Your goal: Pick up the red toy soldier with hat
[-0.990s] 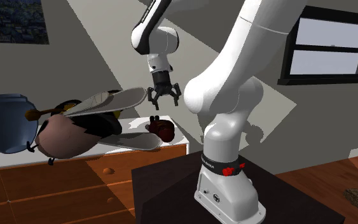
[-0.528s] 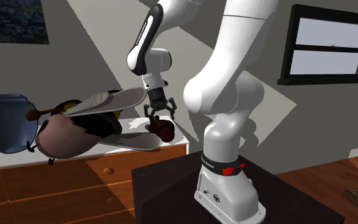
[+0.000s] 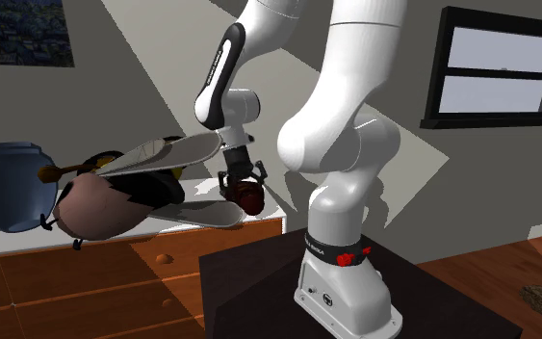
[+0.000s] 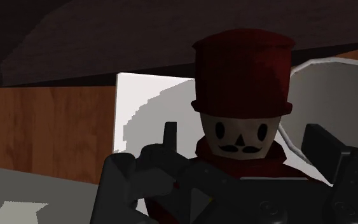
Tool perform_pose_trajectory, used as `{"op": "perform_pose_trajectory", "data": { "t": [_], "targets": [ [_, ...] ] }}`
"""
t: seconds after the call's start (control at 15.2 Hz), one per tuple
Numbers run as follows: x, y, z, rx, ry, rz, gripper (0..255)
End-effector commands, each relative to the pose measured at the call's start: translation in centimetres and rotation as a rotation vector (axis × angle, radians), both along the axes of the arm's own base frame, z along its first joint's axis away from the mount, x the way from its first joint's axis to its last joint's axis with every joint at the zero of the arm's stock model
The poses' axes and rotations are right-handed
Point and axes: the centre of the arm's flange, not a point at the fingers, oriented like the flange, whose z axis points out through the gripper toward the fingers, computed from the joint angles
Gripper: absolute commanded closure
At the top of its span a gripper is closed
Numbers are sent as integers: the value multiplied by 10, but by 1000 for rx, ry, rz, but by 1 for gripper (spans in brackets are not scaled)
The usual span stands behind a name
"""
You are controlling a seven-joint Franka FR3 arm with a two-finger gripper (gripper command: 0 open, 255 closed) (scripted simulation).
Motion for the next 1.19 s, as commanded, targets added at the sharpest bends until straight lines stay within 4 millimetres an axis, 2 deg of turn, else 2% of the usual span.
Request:
{"op": "perform_pose_trajectory", "data": {
  "t": [0.0,0.59,1.12],
  "targets": [
    [0,0,-2,0,0,0,255],
    [0,0,-2,0,-1,0,255],
    [0,0,40,0,-1,0,255]
  ]
}}
